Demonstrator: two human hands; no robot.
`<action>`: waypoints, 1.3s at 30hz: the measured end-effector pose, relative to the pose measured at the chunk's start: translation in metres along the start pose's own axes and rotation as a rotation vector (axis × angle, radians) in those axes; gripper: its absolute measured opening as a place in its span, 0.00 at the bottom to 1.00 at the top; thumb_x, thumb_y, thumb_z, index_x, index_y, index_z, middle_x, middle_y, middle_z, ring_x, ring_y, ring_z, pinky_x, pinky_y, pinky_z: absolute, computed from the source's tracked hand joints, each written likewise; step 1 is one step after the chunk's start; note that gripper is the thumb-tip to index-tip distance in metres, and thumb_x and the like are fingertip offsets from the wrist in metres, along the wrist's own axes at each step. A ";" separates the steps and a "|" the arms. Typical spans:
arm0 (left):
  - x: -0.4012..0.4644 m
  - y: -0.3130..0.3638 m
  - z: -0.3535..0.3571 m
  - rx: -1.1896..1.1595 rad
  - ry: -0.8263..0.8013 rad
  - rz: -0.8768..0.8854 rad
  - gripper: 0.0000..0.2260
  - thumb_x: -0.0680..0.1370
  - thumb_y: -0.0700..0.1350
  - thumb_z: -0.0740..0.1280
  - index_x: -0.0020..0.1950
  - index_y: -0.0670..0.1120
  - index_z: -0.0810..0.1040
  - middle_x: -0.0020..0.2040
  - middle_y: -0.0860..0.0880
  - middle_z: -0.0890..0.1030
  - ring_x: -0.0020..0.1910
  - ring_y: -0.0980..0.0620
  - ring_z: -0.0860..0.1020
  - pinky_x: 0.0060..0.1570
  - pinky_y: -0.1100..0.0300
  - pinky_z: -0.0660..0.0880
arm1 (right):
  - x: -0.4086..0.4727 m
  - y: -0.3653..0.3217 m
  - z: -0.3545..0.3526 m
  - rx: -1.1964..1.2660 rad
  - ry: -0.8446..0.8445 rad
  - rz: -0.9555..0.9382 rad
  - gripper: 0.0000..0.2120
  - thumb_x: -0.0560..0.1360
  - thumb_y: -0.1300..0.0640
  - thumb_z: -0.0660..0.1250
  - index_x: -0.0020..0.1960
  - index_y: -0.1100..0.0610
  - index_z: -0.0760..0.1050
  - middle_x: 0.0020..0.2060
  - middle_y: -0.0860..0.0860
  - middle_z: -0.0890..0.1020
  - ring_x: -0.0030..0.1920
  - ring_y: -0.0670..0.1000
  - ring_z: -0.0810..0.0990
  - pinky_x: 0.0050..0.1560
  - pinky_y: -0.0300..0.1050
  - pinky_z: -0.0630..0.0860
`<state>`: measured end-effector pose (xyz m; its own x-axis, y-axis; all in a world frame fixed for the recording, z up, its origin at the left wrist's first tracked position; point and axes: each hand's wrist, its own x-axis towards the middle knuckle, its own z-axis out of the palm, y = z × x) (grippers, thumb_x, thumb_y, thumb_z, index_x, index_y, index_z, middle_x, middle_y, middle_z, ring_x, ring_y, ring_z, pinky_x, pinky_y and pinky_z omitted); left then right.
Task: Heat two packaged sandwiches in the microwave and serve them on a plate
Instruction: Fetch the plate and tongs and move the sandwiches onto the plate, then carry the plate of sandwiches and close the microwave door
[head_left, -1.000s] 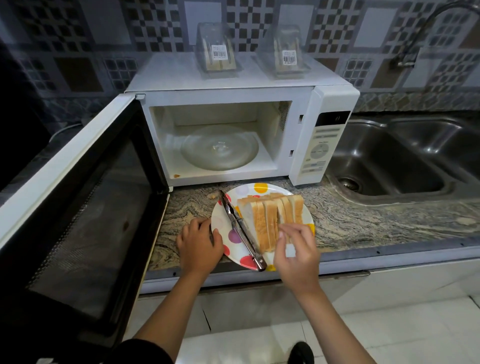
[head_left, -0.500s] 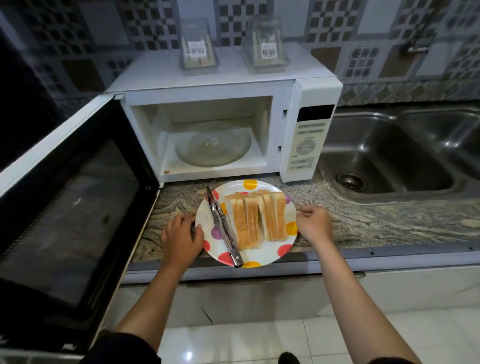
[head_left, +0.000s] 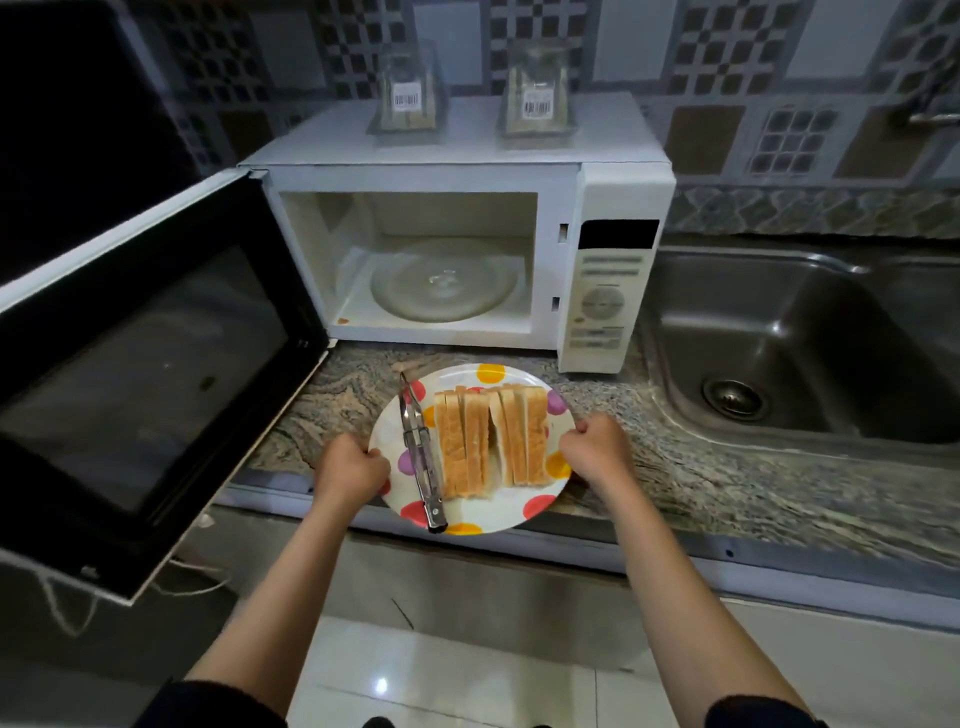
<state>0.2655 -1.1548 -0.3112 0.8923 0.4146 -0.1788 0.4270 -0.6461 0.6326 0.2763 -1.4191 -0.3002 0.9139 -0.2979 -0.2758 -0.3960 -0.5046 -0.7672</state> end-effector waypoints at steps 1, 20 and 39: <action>-0.009 -0.001 0.001 -0.027 0.000 0.003 0.09 0.68 0.43 0.62 0.33 0.39 0.78 0.32 0.41 0.81 0.37 0.42 0.80 0.37 0.56 0.74 | -0.003 0.001 -0.002 0.045 -0.019 -0.012 0.06 0.69 0.65 0.61 0.36 0.58 0.74 0.30 0.51 0.76 0.33 0.51 0.75 0.28 0.40 0.64; -0.108 -0.048 -0.009 -0.219 0.158 -0.033 0.01 0.78 0.40 0.59 0.47 0.44 0.68 0.43 0.43 0.79 0.43 0.43 0.78 0.41 0.52 0.74 | -0.073 0.026 0.000 0.240 0.033 -0.043 0.08 0.69 0.70 0.58 0.36 0.62 0.74 0.29 0.54 0.74 0.31 0.54 0.72 0.30 0.42 0.64; -0.269 -0.242 -0.171 -0.270 0.343 -0.022 0.03 0.79 0.42 0.58 0.49 0.46 0.71 0.42 0.46 0.78 0.42 0.45 0.77 0.34 0.57 0.68 | -0.339 0.026 0.098 0.317 -0.138 -0.088 0.10 0.70 0.70 0.59 0.43 0.65 0.79 0.36 0.59 0.83 0.37 0.56 0.82 0.36 0.45 0.77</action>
<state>-0.1030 -1.0000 -0.2871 0.7636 0.6447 0.0369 0.3514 -0.4628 0.8138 -0.0351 -1.2523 -0.2834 0.9554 -0.1409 -0.2597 -0.2875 -0.2403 -0.9272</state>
